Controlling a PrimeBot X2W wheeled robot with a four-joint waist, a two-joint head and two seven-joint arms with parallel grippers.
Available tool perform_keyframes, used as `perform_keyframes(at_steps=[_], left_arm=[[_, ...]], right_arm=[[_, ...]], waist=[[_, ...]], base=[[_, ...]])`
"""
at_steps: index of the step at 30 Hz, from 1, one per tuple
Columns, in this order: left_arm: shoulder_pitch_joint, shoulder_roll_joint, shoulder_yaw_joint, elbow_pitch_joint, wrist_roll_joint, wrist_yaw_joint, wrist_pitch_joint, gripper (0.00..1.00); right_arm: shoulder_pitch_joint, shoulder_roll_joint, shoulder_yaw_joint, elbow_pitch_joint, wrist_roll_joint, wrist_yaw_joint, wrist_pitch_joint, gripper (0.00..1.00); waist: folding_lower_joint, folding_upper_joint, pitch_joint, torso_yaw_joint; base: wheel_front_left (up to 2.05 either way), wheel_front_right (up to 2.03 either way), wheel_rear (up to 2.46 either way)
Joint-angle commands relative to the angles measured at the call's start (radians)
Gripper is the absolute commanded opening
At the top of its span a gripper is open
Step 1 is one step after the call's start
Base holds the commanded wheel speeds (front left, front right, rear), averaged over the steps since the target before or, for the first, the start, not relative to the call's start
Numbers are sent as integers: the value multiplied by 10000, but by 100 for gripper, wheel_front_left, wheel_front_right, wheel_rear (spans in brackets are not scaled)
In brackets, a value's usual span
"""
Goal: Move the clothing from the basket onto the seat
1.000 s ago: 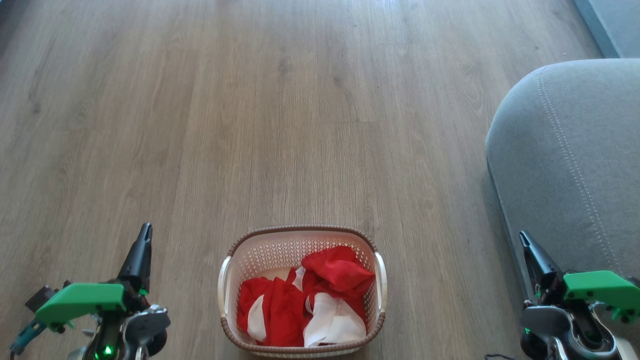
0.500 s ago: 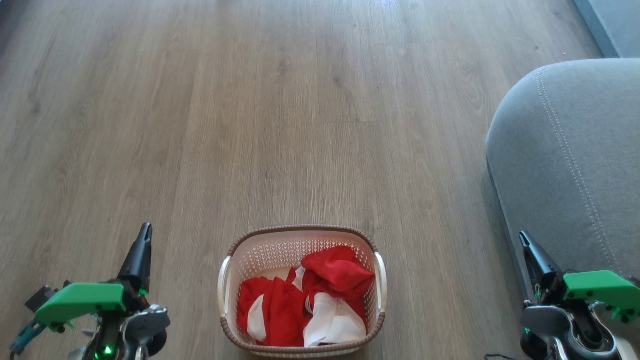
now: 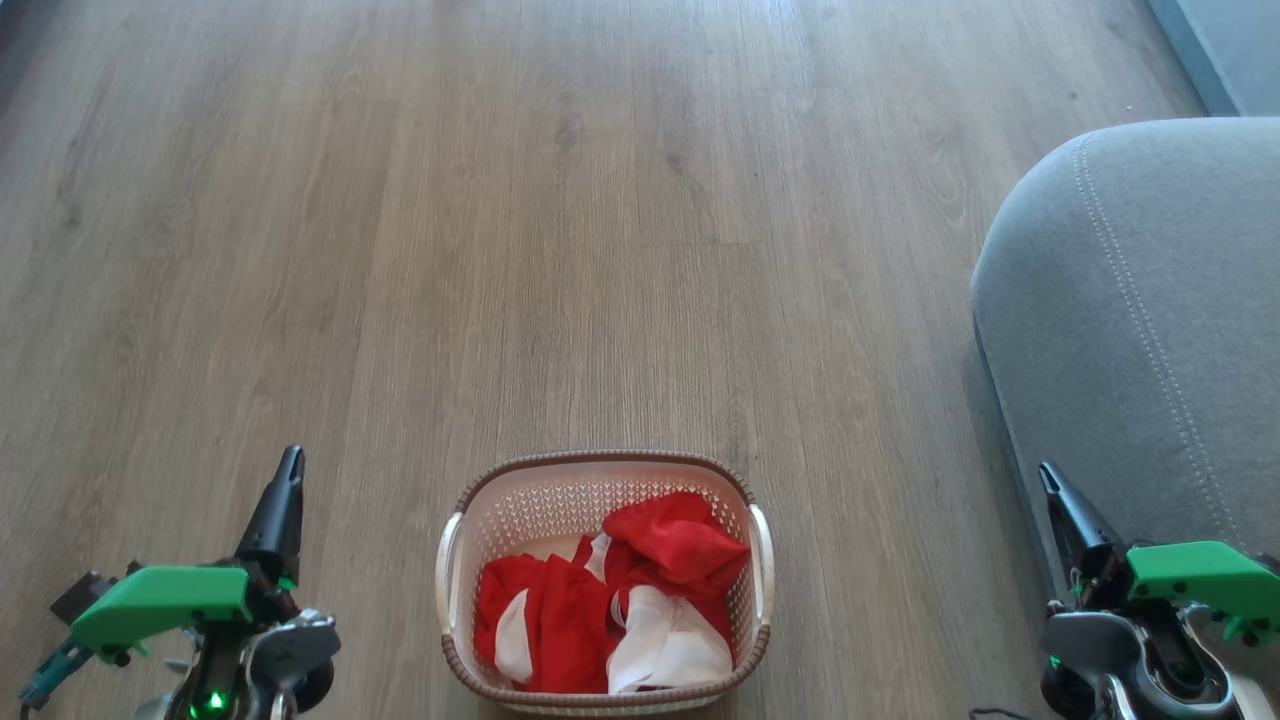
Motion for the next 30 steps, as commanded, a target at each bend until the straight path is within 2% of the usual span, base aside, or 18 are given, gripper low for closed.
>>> perform_keyframes(at_steps=[1,30], left_arm=[[-559,60,358,-354,-45,-67,29,0],[-559,60,358,-354,-45,-67,29,0]], right_arm=[[-477,-70,175,-357,-70,69,73,0],[-477,-70,175,-357,-69,69,73,0]], waist=[[0,0,0,0],[0,0,0,0]], base=[[0,0,0],[0,0,0]])
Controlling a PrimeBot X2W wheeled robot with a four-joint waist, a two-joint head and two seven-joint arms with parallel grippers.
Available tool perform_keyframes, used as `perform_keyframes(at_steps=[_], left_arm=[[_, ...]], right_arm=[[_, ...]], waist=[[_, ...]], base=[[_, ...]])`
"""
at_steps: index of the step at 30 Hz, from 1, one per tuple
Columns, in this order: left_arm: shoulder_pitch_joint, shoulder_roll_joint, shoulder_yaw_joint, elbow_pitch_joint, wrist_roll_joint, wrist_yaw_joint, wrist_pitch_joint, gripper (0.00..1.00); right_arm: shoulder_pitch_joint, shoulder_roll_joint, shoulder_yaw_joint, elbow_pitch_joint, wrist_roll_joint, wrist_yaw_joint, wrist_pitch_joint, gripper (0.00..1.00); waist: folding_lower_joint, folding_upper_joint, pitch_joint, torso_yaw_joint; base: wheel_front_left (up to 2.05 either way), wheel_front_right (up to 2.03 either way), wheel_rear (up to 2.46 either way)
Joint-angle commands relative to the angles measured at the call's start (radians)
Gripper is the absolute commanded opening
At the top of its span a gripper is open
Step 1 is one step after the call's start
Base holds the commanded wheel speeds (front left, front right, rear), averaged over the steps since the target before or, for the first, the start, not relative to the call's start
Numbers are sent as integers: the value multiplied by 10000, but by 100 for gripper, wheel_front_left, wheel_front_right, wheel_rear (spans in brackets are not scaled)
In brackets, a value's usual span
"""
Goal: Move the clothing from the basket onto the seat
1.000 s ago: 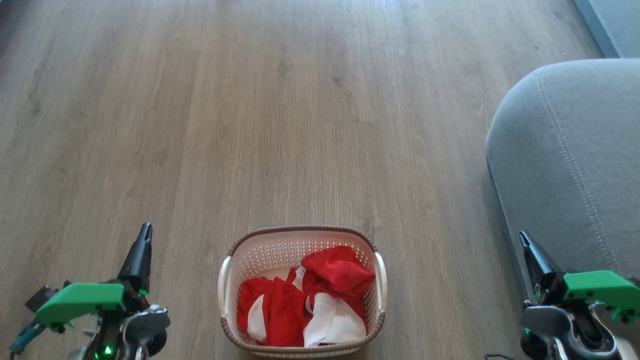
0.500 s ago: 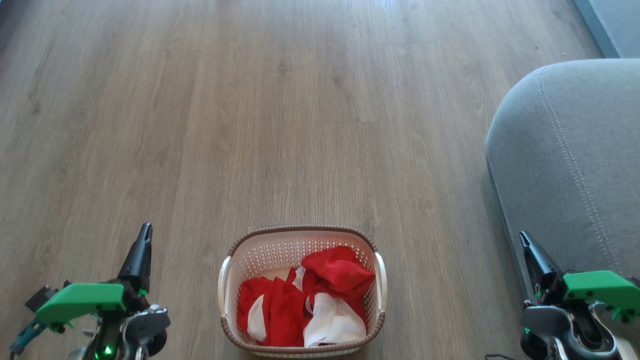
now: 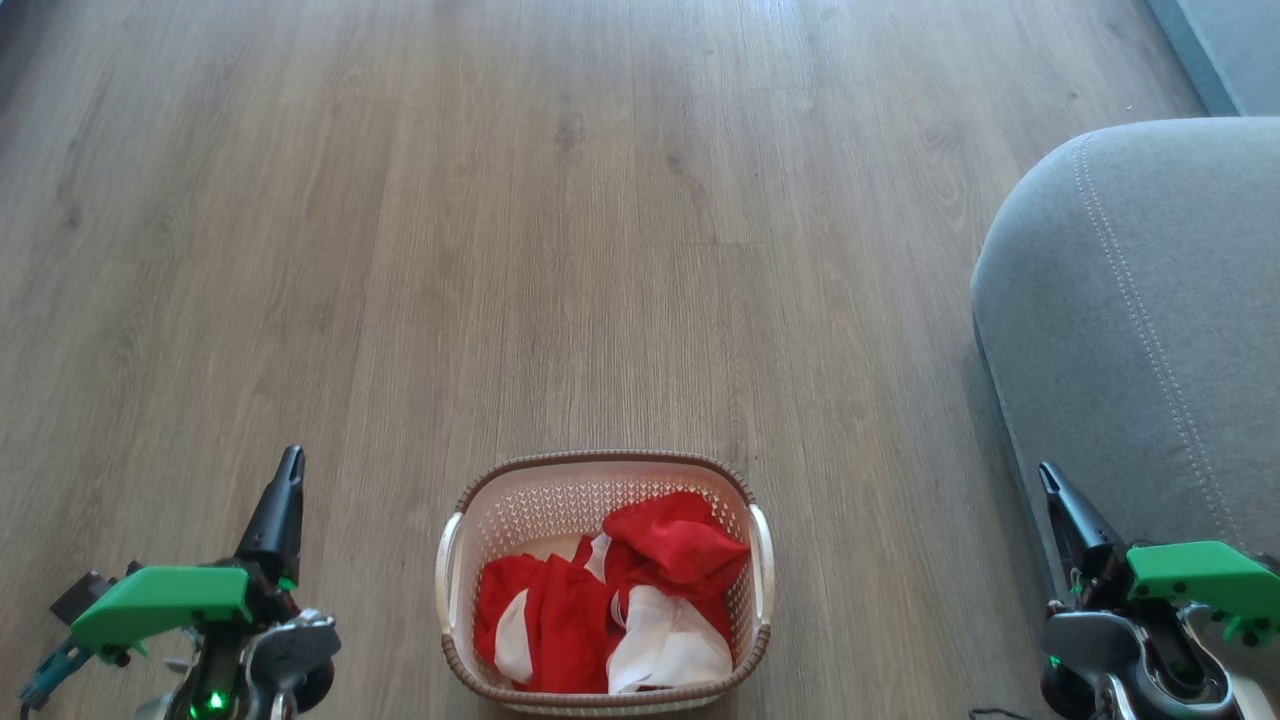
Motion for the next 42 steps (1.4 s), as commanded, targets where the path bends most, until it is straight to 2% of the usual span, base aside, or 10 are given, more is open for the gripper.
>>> perform_keyframes(at_steps=[1,9,10,14,28,42], left_arm=[[-559,60,358,-354,-45,-67,29,0],[-559,60,358,-354,-45,-67,29,0],[6,0,-5,44,1,8,-1,100],[347,-33,-35,602,6,9,-9,100],[-190,124,-269,727,411,1,-425,100],[-633,279,-408,782,1863,-7,-818,100]], right_arm=[[-477,-70,175,-357,-69,69,73,0],[-477,-70,175,-357,-69,69,73,0],[1,3,5,35,3,0,-4,100],[270,62,65,588,-2,-2,-23,100],[-266,-128,463,625,-395,6,-411,100],[-814,-417,1018,726,-1639,14,-822,100]], waist=[[0,0,0,0],[0,0,0,0],[0,0,0,0],[0,0,5,0],[0,0,37,-10],[0,0,65,-20]], base=[[0,0,0],[0,0,0],[0,0,0],[0,0,0],[0,0,0],[0,0,0]])
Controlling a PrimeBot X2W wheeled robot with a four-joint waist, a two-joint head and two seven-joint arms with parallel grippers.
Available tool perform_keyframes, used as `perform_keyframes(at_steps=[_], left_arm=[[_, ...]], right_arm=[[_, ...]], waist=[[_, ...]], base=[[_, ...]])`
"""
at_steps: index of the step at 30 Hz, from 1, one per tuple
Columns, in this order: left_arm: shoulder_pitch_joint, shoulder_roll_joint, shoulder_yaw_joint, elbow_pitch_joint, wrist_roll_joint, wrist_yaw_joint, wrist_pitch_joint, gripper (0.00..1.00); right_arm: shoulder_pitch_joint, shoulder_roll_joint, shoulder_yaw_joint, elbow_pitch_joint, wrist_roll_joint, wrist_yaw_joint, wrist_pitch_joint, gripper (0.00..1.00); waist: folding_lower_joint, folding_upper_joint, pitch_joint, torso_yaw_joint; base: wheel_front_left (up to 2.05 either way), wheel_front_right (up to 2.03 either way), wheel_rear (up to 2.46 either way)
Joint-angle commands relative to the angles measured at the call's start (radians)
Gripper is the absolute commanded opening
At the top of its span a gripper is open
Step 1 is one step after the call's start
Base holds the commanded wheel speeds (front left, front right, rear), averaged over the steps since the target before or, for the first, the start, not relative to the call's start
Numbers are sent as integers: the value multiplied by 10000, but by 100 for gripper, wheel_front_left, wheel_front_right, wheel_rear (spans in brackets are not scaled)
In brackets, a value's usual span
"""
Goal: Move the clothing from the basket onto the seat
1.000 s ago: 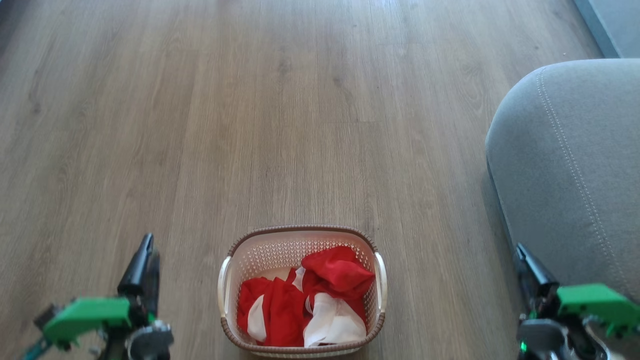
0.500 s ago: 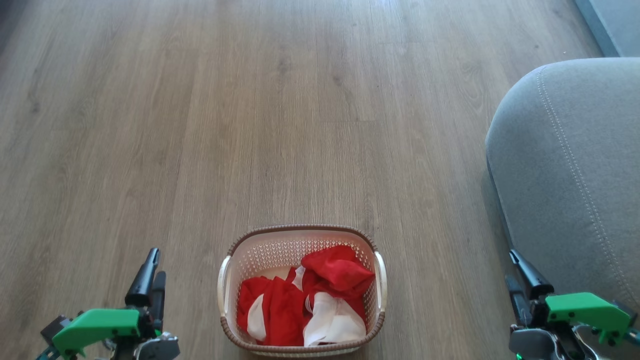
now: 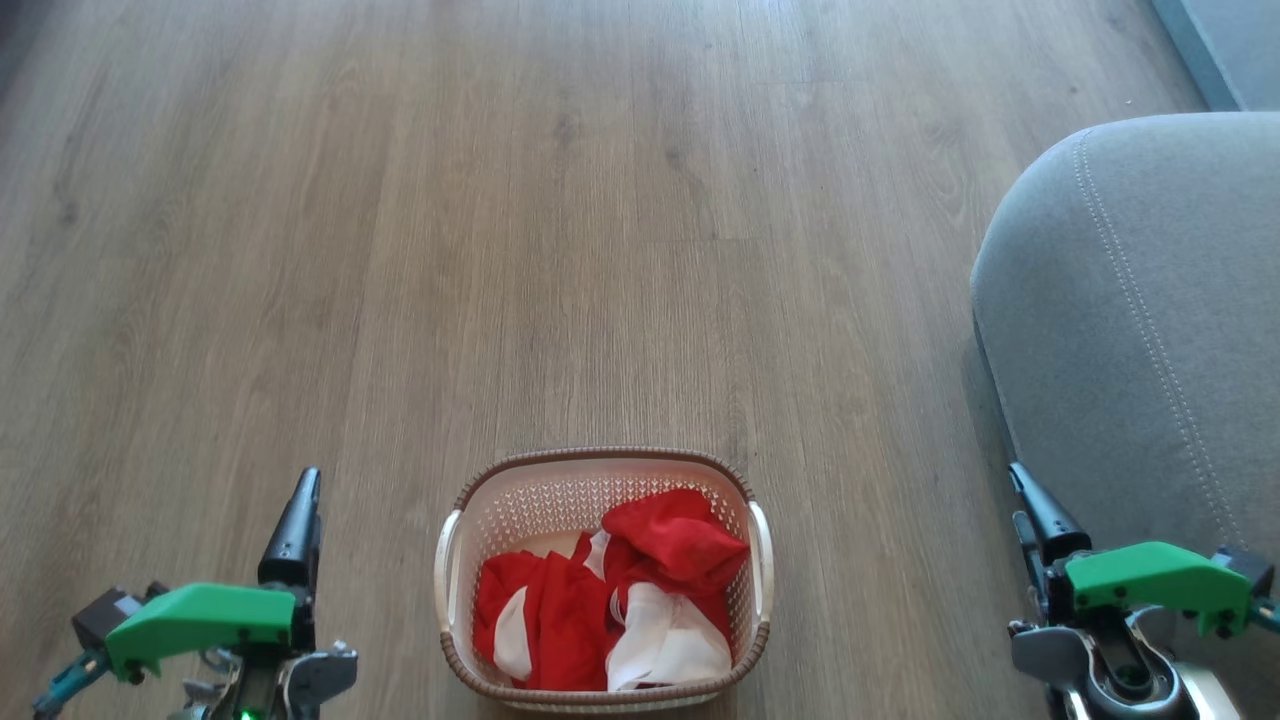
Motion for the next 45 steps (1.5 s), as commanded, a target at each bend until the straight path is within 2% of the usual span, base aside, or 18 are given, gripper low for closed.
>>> perform_keyframes(at_steps=[1,21,34,45], left_arm=[[-676,235,-12,-264,318,-18,-94,100],[-1259,435,-317,-22,3824,-30,-689,100],[-1643,535,-497,149,5687,-38,-1075,100],[-1880,565,-503,-75,7088,-44,-1373,100]], right_arm=[[-611,-227,137,-253,-313,16,-115,100],[-1346,-486,1077,106,-3219,28,-701,100],[-1925,-711,1852,420,-4640,35,-1080,100],[-2309,-803,2119,486,-5735,41,-1373,100]], waist=[[0,0,2,-1],[0,0,25,-12],[0,0,44,-38],[0,0,71,-43]], base=[[0,0,0],[0,0,0],[0,0,0],[0,0,0]])
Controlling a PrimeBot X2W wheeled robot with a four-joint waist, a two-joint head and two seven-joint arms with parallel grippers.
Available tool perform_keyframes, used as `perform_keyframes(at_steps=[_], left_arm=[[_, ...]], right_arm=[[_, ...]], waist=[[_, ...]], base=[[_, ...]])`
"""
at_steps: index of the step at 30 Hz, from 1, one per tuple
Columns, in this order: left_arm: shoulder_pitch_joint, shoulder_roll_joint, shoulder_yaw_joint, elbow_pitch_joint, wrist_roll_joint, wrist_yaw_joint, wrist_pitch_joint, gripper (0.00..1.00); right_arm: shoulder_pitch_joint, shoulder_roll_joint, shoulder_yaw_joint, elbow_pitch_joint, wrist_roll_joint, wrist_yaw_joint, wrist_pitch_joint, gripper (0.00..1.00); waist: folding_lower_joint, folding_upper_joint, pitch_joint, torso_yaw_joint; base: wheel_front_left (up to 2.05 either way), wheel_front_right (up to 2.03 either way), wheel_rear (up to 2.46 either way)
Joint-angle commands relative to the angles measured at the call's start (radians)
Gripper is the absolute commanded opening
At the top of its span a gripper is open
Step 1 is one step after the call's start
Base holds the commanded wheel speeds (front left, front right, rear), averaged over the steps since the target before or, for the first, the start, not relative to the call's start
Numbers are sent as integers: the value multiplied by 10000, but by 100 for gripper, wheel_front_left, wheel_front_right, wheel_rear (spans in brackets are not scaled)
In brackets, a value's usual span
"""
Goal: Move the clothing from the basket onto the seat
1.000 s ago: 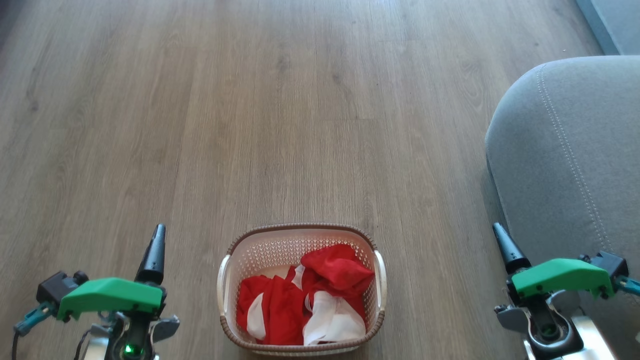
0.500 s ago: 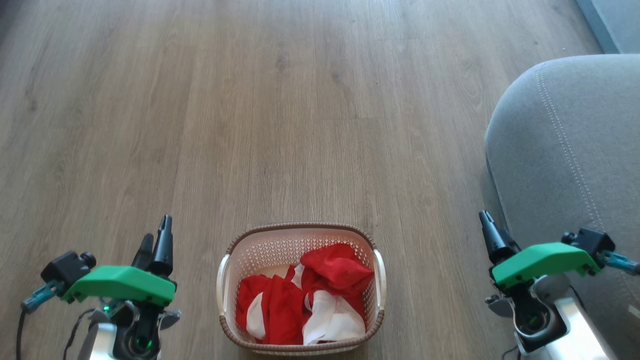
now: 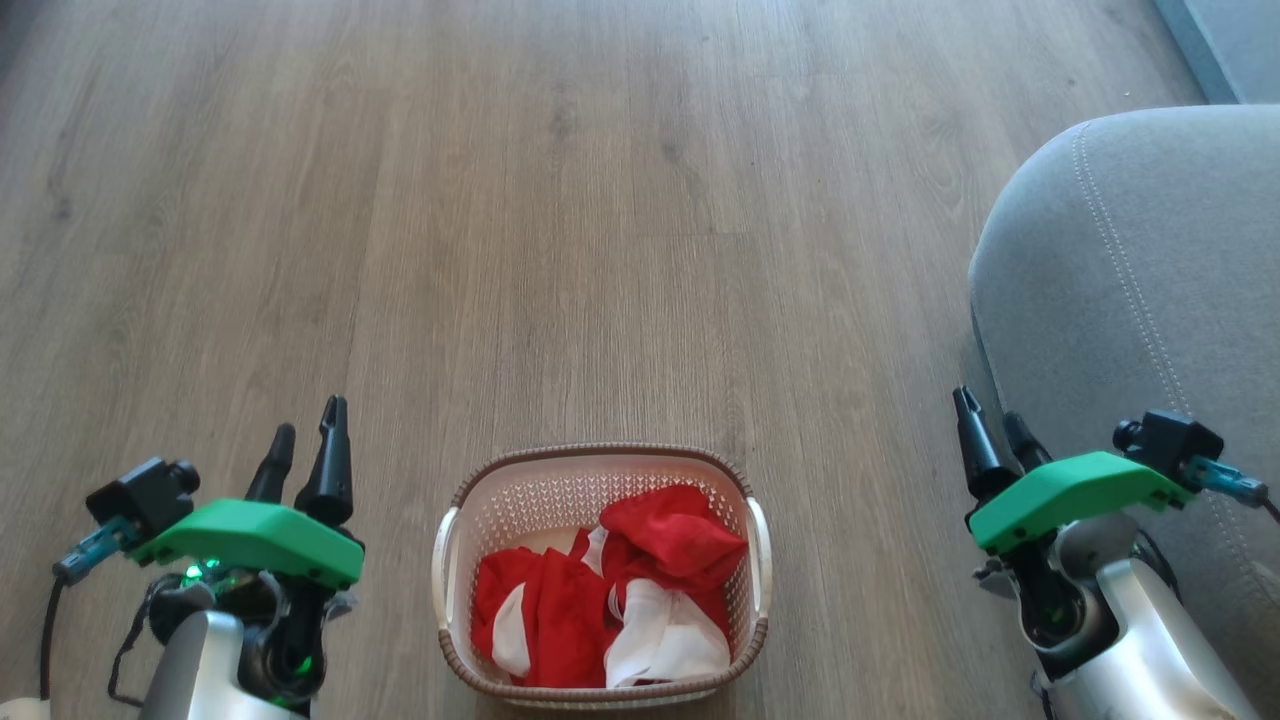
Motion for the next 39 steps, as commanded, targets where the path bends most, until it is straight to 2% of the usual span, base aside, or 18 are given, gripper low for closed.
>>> perform_keyframes(at_steps=[1,14,24,39], left_arm=[[-728,250,141,-382,383,-39,-178,100],[-959,205,308,-441,1968,-47,-564,100],[-1111,165,256,-348,3196,-54,-861,100],[-1419,119,489,-196,4910,-62,-1278,100]], right_arm=[[-735,-164,151,-269,-355,42,-164,100],[-1064,-145,136,-120,-1931,49,-544,100],[-1420,-259,892,263,-2860,55,-836,100],[-1863,-354,1080,307,-4372,63,-1246,100]], waist=[[0,0,6,-1],[0,0,53,-30],[0,0,89,-69],[0,0,118,-84]], base=[[0,0,0],[0,0,0],[0,0,0],[0,0,0]])
